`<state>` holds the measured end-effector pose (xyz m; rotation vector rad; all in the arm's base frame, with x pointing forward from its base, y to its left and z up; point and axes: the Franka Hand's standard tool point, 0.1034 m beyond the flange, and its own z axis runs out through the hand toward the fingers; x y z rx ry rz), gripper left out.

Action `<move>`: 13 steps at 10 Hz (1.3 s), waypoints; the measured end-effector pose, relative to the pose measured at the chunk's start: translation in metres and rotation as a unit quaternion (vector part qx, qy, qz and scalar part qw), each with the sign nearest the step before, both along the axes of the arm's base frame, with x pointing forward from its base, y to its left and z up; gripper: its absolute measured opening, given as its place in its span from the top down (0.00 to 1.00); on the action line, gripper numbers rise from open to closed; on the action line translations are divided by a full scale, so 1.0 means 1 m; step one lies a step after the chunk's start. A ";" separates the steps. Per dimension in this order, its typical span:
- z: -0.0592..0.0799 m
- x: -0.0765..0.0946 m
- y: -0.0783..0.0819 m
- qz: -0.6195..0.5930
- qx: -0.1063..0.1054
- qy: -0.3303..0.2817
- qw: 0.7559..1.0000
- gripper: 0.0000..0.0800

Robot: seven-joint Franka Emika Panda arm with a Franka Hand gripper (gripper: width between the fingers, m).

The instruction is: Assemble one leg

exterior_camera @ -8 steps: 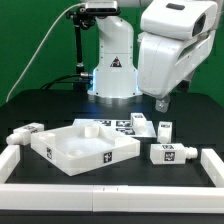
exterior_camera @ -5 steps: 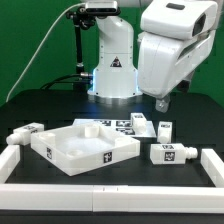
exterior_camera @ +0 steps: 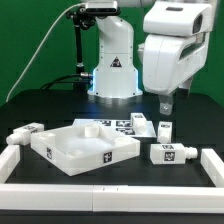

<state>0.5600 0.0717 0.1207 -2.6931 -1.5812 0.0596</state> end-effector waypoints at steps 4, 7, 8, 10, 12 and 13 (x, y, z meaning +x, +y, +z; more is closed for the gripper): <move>-0.005 -0.006 0.001 0.001 0.004 -0.017 1.000 0.19; -0.032 -0.035 0.010 -0.005 0.012 -0.033 0.999 0.19; -0.053 -0.055 0.009 -0.002 0.018 -0.043 0.999 0.19; -0.089 -0.065 0.010 -0.007 0.030 -0.050 0.998 0.19; -0.093 -0.062 0.018 -0.011 0.034 -0.057 0.998 0.19; -0.094 -0.056 0.020 -0.010 0.035 -0.063 0.997 0.19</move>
Offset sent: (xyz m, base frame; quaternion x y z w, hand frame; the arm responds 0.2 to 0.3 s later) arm 0.0000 0.0000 0.0000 0.0000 0.0000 0.0000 1.0000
